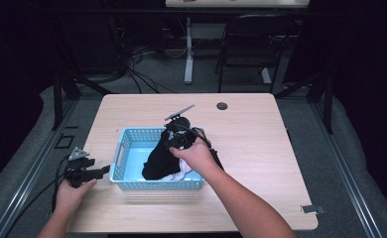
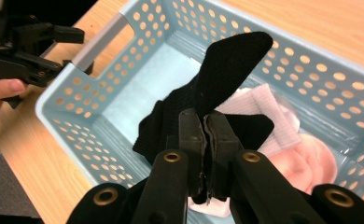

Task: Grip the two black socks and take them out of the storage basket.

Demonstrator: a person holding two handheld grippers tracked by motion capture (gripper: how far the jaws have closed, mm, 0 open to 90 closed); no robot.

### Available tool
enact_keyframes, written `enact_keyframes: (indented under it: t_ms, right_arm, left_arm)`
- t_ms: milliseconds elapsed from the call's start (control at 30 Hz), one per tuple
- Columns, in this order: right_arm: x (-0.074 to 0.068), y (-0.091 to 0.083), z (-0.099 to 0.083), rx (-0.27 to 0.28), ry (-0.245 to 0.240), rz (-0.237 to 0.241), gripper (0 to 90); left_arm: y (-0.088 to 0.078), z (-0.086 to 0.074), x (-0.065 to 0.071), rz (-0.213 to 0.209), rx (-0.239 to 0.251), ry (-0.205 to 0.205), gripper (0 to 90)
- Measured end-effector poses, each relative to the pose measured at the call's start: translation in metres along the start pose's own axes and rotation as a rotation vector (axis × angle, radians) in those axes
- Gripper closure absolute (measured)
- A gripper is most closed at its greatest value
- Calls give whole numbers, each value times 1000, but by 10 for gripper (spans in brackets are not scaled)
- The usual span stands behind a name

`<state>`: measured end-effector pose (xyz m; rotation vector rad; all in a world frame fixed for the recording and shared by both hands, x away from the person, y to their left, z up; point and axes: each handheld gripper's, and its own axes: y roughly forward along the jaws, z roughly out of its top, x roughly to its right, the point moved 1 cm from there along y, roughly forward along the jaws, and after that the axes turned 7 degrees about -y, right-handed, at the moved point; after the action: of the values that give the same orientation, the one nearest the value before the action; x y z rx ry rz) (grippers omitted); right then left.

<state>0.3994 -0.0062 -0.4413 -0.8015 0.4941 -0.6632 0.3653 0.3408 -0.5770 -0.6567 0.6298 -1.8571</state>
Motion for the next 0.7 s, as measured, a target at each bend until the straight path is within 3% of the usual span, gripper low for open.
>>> enact_keyframes:
  t_ms: [433,700]
  right_arm:
    - [-4,-37,12,69,-36,-3,866]
    - [3,-67,14,97,-40,-21,866]
  left_arm:
    - [0,0,0,1,-1,0,265]
    - [0,0,0,1,-1,-1,265]
